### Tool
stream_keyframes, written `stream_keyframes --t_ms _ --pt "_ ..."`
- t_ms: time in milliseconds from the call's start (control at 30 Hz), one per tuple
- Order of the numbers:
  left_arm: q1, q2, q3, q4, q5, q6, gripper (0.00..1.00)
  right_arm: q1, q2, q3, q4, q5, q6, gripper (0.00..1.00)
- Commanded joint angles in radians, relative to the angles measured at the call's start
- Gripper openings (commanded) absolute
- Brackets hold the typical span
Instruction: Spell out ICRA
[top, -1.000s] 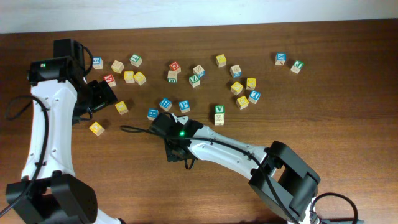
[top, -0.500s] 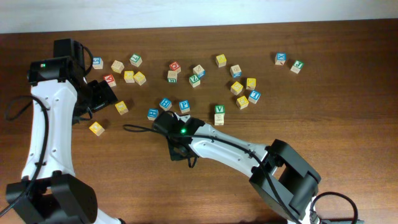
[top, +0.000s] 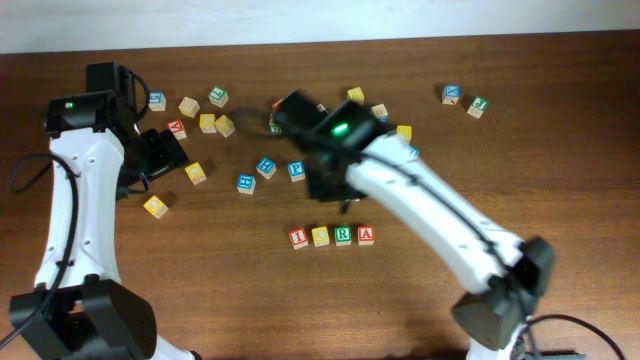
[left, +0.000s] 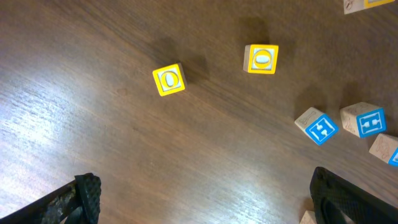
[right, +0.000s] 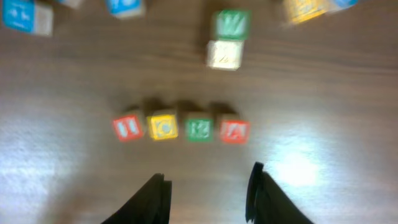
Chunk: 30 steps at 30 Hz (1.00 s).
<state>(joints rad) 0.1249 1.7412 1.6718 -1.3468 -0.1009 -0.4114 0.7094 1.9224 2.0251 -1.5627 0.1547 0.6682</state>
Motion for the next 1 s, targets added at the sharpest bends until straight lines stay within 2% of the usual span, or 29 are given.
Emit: stream_keyframes --t_ms 0,33,67,100,200,233,333,467,567,633,667,700,733,900,967 --pt "0.005 -0.001 0.002 0.000 0.003 -0.002 0.99 -0.147 -0.158 0.071 -0.103 0.048 -0.074 0.36" --pt "0.004 -0.001 0.002 0.000 0.003 -0.002 0.99 -0.200 -0.183 0.071 -0.127 0.049 -0.074 0.39" --pt "0.004 -0.001 0.002 0.000 0.003 -0.002 0.99 -0.289 -0.214 0.064 -0.136 0.024 -0.134 0.66" --pt "0.004 -0.001 0.002 0.000 0.003 -0.002 0.99 -0.356 -0.219 0.059 -0.136 0.010 -0.167 0.78" --pt "0.005 -0.001 0.002 0.000 0.003 -0.002 0.99 -0.448 -0.209 0.006 -0.129 -0.104 -0.163 0.84" --pt "0.004 -0.001 0.002 0.000 0.003 -0.002 0.99 -0.450 -0.204 -0.028 -0.120 -0.121 -0.163 1.00" --pt "0.005 -0.001 0.002 0.000 0.003 -0.002 0.99 -0.457 -0.197 -0.175 -0.074 -0.070 -0.190 0.98" --pt "0.004 -0.001 0.002 0.000 0.003 -0.002 0.99 -0.549 -0.197 -0.223 -0.056 -0.064 -0.212 0.98" --pt "0.004 -0.001 0.002 0.004 0.066 -0.014 0.99 -0.644 -0.196 -0.274 -0.004 -0.103 -0.181 0.98" --pt "0.002 -0.001 0.002 -0.002 0.153 -0.013 0.99 -0.676 -0.196 -0.318 0.032 -0.174 -0.183 0.98" --pt "0.002 -0.001 0.001 -0.012 0.253 -0.011 0.99 -0.677 -0.196 -0.336 0.051 -0.171 -0.193 0.98" --pt "-0.017 -0.001 -0.009 -0.015 0.385 0.056 0.99 -0.677 -0.196 -0.360 0.094 -0.180 -0.185 0.98" --pt "-0.051 -0.001 -0.018 -0.021 0.398 0.097 0.99 -0.677 -0.196 -0.374 0.122 -0.202 -0.182 0.98" --pt "-0.161 -0.001 -0.021 -0.004 0.332 0.096 0.99 -0.677 -0.196 -0.401 0.163 -0.219 -0.182 0.98" --pt "-0.201 -0.001 -0.064 -0.007 0.319 0.138 0.98 -0.675 -0.196 -0.413 0.162 -0.227 -0.182 0.98"
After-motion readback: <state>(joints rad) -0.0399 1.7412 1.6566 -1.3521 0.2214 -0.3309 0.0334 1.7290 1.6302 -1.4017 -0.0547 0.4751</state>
